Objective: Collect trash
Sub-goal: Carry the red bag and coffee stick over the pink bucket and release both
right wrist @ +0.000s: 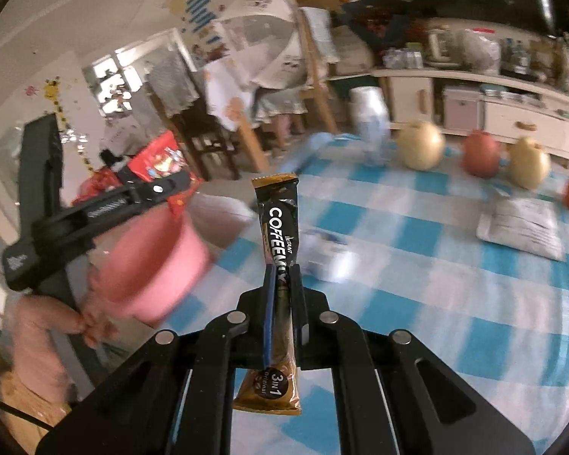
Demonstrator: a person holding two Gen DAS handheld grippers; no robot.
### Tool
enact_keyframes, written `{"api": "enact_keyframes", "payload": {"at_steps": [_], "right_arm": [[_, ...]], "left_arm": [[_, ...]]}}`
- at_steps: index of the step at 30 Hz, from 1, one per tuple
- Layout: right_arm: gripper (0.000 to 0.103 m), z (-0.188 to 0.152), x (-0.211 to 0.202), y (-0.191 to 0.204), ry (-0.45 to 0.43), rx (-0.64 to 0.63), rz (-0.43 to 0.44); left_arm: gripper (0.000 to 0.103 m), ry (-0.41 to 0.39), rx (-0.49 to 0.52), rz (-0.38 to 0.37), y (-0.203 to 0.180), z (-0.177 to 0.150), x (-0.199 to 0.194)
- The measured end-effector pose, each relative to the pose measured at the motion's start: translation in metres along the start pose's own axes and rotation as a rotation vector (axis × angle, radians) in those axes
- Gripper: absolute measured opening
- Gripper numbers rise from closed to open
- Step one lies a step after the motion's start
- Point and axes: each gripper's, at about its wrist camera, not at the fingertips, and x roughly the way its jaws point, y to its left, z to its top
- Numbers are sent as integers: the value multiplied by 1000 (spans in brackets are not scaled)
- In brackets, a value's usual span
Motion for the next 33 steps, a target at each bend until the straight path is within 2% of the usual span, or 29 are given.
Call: {"api": "enact_keyframes", "payload": {"at_steps": [6, 10, 17, 20, 22, 24, 25, 26, 28, 30, 32, 33], "right_arm": [[8, 18, 38, 69, 25, -64, 100], [8, 24, 63, 108, 42, -92, 145], [8, 26, 110, 146, 85, -79, 204], [10, 25, 133, 155, 112, -91, 195], [10, 23, 143, 155, 129, -83, 185], [11, 21, 144, 151, 129, -91, 161], [21, 19, 141, 149, 120, -101, 140], [45, 17, 138, 146, 113, -104, 118], [68, 12, 127, 137, 91, -98, 80], [70, 10, 118, 129, 78, -102, 52], [83, 7, 108, 122, 61, -116, -5], [86, 6, 101, 119, 50, -122, -35]], "left_arm": [[27, -24, -76, 129, 53, 7, -16], [27, -32, -129, 173, 85, 13, -23], [27, -46, -235, 239, 132, 16, -32], [28, -54, -263, 270, 144, 16, -35], [35, -54, -275, 289, 147, 15, -35], [59, -49, -273, 318, 148, 14, -34], [65, -51, -271, 349, 147, 14, -33], [73, -54, -265, 367, 148, 15, -33], [80, -63, -250, 405, 144, 17, -33], [86, -73, -226, 423, 137, 17, -34], [90, -82, -183, 434, 125, 20, -33], [92, -88, -160, 439, 119, 21, -33]]}}
